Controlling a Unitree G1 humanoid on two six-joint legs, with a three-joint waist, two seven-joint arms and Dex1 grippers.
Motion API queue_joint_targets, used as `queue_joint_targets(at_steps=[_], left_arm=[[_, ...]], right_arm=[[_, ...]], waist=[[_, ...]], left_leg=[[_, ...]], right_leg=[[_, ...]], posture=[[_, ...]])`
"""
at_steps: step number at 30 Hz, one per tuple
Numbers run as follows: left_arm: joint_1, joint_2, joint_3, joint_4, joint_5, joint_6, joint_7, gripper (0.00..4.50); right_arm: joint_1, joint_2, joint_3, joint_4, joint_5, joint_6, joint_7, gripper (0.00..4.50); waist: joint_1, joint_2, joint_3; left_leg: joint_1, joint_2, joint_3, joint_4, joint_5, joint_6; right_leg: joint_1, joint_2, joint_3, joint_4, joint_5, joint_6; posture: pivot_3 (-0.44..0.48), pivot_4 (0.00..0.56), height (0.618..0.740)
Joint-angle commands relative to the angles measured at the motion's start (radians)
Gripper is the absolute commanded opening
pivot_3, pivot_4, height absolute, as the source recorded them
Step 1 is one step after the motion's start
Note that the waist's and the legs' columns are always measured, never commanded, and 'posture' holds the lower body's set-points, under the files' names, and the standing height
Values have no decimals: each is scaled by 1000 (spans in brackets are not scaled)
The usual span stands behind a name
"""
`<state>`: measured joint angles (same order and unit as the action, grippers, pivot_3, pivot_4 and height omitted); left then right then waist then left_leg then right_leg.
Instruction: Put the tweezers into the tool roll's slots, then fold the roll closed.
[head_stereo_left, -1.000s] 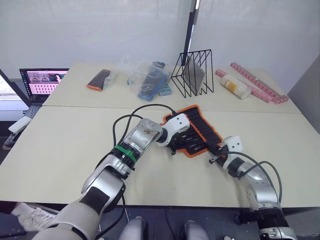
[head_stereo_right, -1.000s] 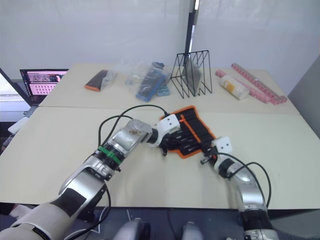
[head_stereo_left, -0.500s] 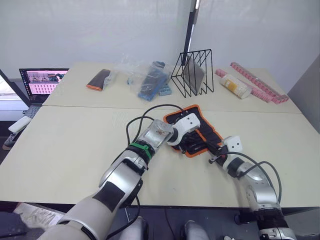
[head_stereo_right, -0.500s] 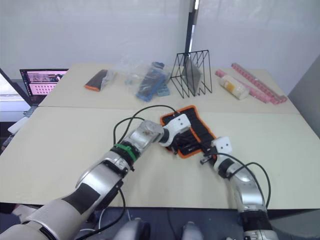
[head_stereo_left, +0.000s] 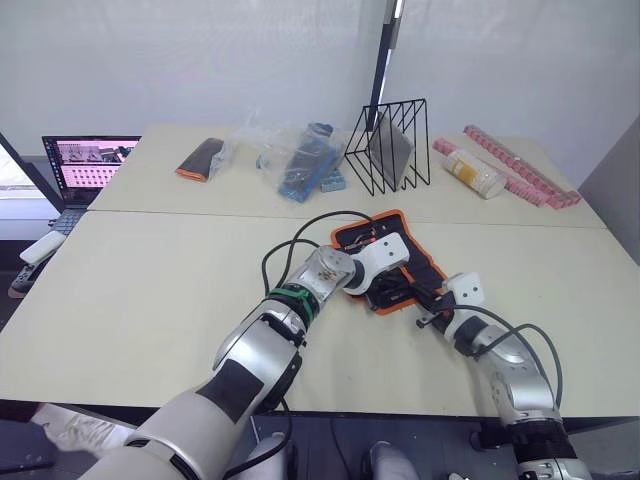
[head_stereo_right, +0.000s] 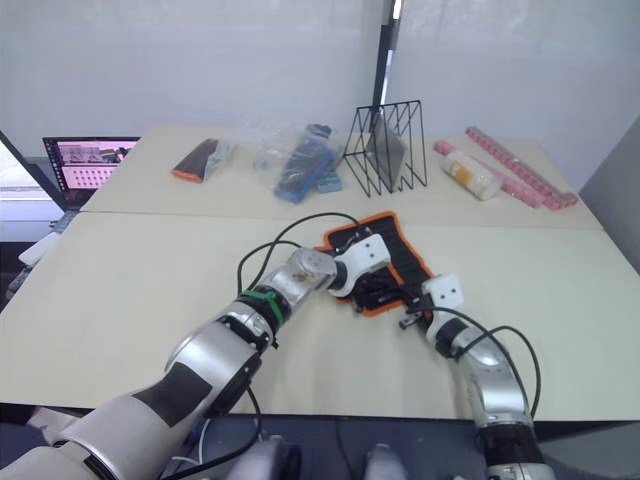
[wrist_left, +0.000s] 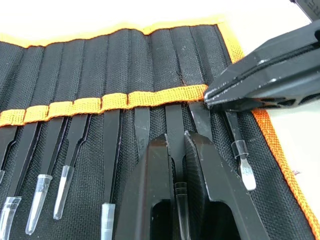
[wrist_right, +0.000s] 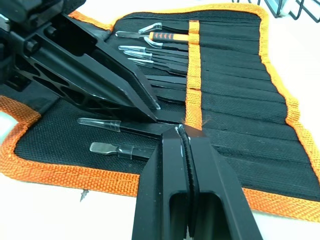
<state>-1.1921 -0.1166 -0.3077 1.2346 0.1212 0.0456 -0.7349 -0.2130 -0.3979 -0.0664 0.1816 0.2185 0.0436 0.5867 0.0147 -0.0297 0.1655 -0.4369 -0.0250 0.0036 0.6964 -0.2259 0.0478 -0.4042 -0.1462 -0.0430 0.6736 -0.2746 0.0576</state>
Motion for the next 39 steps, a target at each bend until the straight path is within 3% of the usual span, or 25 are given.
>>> queue_joint_targets(at_steps=[1,3,8,13,14,20,26,32,39], left_arm=[[-20,-16,25,-1,7,-11,-1,33],[-16,-5,40,-8,-1,0,-17,946],[11,63,59,-64,-3,21,-84,2503],[76,206,50,-268,-5,74,-208,4316],[91,234,58,-321,-15,96,-226,4484],[235,427,121,-701,-88,237,-309,4484],[515,632,271,-1069,-244,309,-376,4484],[832,735,429,-1281,-327,202,-338,4500],[1154,709,524,-1529,-449,281,-245,4500]], right_arm=[[17,1,12,1,-12,18,4,0],[15,-2,11,4,-12,18,5,0],[0,-14,2,18,-7,17,15,0],[-26,-33,-11,41,5,16,44,0],[-31,-37,-13,45,7,15,51,0],[-44,-59,-43,-7,61,29,98,0],[16,-87,-61,-165,143,76,168,0],[97,-121,-29,-348,196,178,208,1863],[133,-103,90,-510,83,194,128,4294]], waist=[[-1,0,0],[-2,0,0],[-5,0,0],[-13,0,0],[-15,0,0],[-21,1,0],[-29,3,1],[-26,4,1],[-5,4,1]], left_leg=[[0,0,0,0,0,0],[0,0,0,0,0,0],[0,0,0,0,0,0],[0,0,0,0,0,0],[0,0,0,0,0,0],[0,0,-1,0,0,0],[0,0,-2,-1,0,1],[0,1,-2,-1,-1,1],[0,2,-2,-1,-1,0]], right_leg=[[0,0,0,0,0,0],[0,0,0,1,0,0],[-1,0,0,2,0,0],[-2,0,0,5,0,0],[-3,0,0,6,0,0],[-3,0,1,7,0,-1],[-4,0,2,7,0,-1],[-4,0,2,6,0,-1],[-3,-1,2,2,0,-1]], posture=[[0,150,685],[0,150,685],[0,150,685],[0,150,685],[0,150,685],[0,150,685],[0,150,685],[0,150,685],[0,150,685]])
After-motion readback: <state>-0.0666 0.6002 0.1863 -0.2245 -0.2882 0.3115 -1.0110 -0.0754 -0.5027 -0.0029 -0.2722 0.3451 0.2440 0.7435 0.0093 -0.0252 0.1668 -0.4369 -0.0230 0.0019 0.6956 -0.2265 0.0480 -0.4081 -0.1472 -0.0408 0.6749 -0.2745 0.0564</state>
